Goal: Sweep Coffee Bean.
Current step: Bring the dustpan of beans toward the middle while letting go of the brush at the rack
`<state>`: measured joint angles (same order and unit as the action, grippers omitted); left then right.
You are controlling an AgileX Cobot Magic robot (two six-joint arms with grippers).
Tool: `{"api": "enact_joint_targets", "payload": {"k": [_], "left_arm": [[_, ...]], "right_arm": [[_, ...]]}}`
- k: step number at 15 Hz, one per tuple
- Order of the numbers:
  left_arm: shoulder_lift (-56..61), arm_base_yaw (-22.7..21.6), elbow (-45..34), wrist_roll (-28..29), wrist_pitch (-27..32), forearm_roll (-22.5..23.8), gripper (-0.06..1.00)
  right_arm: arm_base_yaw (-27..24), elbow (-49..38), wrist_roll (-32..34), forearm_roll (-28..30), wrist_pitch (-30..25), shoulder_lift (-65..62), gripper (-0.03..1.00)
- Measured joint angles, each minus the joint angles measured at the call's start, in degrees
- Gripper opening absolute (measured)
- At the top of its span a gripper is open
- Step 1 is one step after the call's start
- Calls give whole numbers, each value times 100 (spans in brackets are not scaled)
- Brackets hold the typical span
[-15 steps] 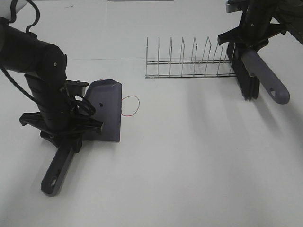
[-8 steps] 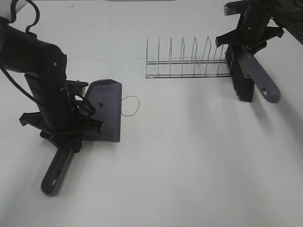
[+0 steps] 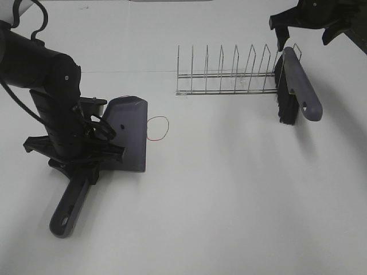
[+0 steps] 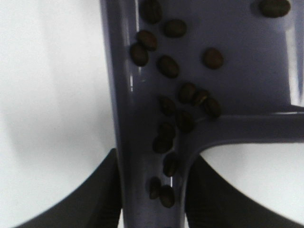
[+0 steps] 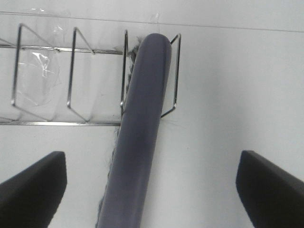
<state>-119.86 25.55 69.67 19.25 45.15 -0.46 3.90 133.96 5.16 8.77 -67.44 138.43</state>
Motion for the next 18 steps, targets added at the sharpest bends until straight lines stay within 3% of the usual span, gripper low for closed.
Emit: {"api": "enact_joint_targets", "payload": {"k": [8, 14, 18], "left_arm": [[23, 0, 126, -6, -596, -258, 33], [-52, 0, 183, -481, -510, -900, 34], [-52, 0, 521, -493, -138, -831, 60]], "right_arm": [[23, 23, -292, -1232, -223, -504, 82], [183, 23, -298, -1226, -241, -504, 82], [229, -413, -384, -1043, -241, -917, 82]]}}
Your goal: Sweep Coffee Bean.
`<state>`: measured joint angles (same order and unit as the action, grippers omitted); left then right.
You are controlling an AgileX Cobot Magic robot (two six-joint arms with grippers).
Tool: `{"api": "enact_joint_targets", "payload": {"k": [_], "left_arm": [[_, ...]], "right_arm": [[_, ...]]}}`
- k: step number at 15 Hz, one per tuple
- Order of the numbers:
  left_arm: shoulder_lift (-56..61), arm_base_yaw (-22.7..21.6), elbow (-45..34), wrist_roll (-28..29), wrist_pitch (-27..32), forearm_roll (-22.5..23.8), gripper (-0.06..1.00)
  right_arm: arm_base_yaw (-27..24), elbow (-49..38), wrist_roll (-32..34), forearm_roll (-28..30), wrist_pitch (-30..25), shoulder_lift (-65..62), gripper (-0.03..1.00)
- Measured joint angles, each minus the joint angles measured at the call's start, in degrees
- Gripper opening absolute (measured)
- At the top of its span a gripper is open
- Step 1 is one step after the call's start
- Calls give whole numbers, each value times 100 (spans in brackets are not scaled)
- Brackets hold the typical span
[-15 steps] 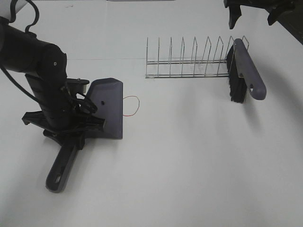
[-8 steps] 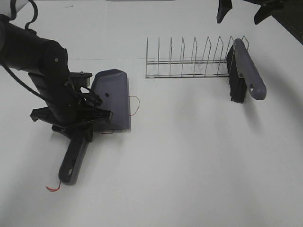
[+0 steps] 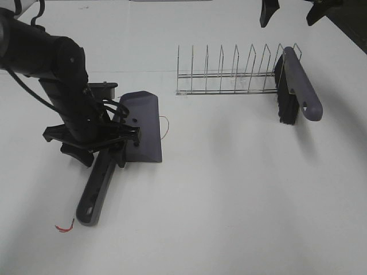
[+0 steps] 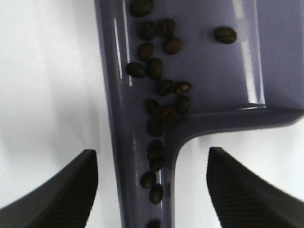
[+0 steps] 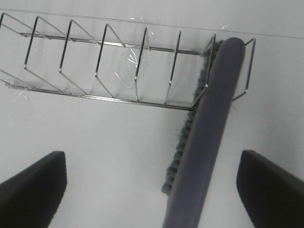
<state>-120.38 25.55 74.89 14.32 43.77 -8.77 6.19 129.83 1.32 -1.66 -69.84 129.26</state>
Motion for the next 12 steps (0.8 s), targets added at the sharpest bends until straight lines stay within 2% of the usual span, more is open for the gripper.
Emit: {"api": "enact_joint_targets", "payload": {"k": [5, 12], "left_arm": [[235, 0, 825, -17, 1381, 453, 61], [2555, 0, 859, 69, 2527, 877, 61]], "right_arm": [[6, -1673, -57, 166, 6, -1329, 82], [6, -4784, -57, 166, 6, -3822, 82]]}}
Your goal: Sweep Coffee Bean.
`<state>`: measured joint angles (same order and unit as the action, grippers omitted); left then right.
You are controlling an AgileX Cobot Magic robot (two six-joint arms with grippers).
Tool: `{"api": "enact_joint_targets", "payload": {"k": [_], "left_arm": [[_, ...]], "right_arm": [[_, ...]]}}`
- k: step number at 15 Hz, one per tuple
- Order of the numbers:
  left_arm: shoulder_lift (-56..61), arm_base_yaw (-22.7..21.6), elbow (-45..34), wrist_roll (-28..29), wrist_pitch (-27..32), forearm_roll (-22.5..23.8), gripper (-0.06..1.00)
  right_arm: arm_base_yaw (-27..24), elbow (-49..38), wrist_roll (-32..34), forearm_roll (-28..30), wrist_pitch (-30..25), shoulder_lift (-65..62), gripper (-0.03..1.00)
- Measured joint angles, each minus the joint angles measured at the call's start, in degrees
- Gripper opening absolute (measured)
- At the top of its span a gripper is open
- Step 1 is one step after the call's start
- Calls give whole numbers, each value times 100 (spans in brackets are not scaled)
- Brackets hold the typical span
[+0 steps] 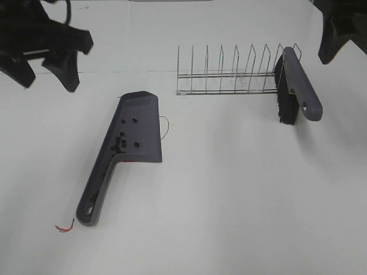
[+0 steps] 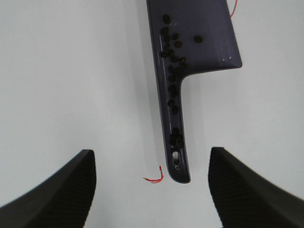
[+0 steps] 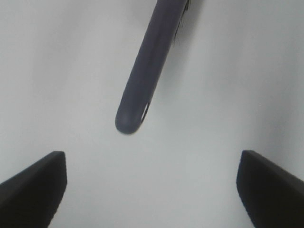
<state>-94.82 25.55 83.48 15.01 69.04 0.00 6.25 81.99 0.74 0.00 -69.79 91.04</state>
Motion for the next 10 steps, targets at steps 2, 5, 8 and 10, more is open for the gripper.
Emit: {"api": "enact_joint_targets", "payload": {"k": [2, 5, 8, 10], "left_arm": [[773, 0, -126, 6, 46, 0, 61], [2315, 0, -1169, 23, 74, 0, 61], [3753, 0, -2492, 6, 92, 0, 61], [4715, 0, -3329, -92, 97, 0, 61]], "right_arm": [[0, -796, 0, 0, 0, -796, 82], [0, -2005, 0, 0, -11, -2263, 82], [0, -3014, 0, 0, -11, -3581, 82], [0, -3661, 0, 0, -17, -4418, 82]]}}
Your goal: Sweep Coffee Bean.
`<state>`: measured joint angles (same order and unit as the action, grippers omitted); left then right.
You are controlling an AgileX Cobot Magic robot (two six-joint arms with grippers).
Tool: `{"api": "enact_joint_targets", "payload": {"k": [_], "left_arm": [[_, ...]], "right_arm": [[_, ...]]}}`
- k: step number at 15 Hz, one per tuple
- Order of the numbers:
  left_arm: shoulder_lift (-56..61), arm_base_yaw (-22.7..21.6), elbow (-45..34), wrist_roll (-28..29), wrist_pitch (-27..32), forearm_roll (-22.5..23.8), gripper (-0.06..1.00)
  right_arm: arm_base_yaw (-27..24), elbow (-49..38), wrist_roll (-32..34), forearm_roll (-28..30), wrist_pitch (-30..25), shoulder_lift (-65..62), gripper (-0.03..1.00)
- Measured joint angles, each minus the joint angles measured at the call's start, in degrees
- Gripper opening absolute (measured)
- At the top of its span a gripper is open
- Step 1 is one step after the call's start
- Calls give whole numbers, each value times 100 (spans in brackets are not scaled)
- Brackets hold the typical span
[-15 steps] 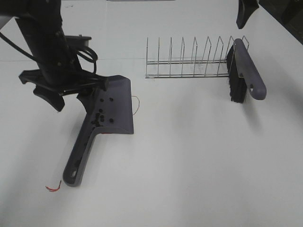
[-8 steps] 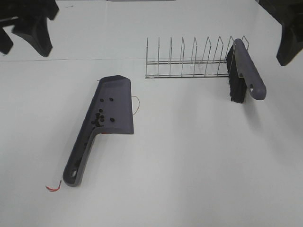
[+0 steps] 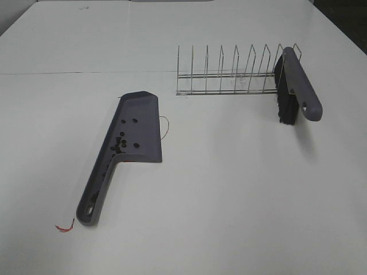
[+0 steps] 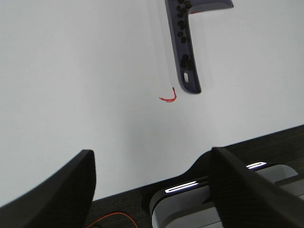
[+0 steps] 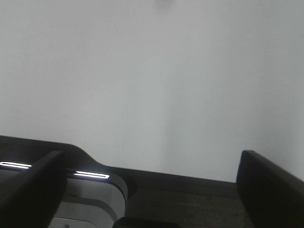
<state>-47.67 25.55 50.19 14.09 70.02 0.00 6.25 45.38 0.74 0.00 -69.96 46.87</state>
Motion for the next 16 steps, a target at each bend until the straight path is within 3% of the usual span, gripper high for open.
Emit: {"api": "enact_joint_targets", "payload": {"k": [4, 8, 12, 16], "left_arm": [[1994, 0, -1329, -625, -201, 0, 61], [3260, 0, -1833, -1123, -292, 0, 61], [3816, 0, -2103, -1553, -865, -69, 61], [3816, 0, -2160, -1604, -894, -109, 61]], "right_arm": [[0, -940, -11, 0, 189, -1782, 82], [0, -1324, -309, -63, 315, -3037, 82], [0, -1444, -659, -281, 413, -4016, 82], [0, -1616, -751, -292, 796, -4051, 82]]}}
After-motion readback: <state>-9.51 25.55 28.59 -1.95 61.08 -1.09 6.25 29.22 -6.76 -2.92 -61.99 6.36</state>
